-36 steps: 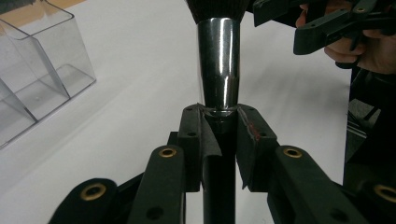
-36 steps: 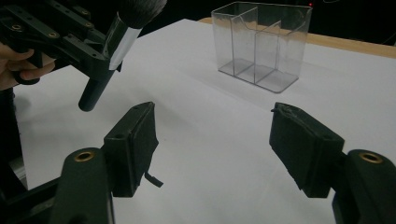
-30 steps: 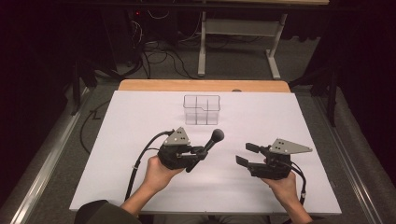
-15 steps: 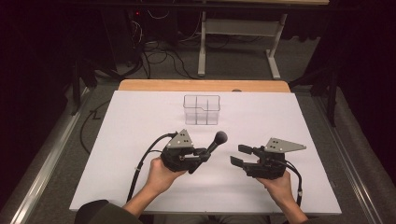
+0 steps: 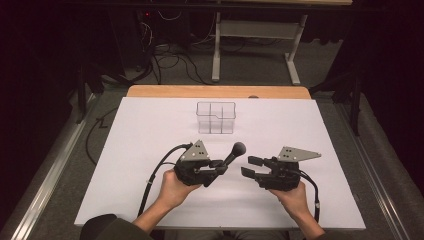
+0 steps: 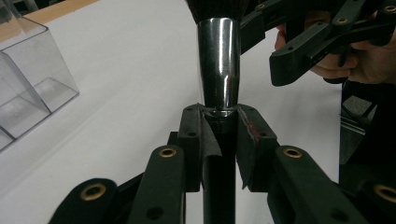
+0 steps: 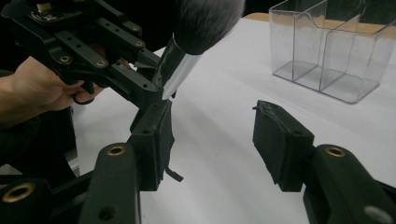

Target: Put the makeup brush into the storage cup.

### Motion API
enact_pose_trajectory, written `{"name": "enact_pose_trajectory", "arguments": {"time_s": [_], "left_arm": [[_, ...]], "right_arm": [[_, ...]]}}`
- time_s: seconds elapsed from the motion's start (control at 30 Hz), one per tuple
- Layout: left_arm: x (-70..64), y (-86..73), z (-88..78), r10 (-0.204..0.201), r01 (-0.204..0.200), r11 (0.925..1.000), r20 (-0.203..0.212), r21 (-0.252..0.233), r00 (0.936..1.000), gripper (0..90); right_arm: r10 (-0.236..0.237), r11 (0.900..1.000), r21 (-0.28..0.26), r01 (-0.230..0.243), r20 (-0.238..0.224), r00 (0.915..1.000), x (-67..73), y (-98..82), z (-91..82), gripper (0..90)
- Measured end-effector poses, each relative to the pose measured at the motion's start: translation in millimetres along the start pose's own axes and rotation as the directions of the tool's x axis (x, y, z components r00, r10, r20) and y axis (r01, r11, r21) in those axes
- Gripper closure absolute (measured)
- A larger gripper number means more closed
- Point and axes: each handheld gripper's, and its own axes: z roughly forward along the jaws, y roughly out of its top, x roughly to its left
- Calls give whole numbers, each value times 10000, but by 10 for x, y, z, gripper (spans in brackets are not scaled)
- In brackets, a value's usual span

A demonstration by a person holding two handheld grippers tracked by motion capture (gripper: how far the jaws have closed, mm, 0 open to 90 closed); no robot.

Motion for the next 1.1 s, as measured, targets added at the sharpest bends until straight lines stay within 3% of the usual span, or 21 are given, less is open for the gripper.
{"name": "enact_pose_trajectory", "arguments": {"time_s": [0.5, 1.1], "left_arm": [[-42, -5, 53, 240, -241, 9996, 32, 166, 9997, 730], [-88, -11, 125, 379, -383, 9992, 228, 144, 9990, 730]], "right_arm": [[241, 9997, -60, -245, -592, 9980, 2, 35, 79, 548], [808, 9964, -112, -834, -1518, 9851, -37, 42, 151, 600]]}}
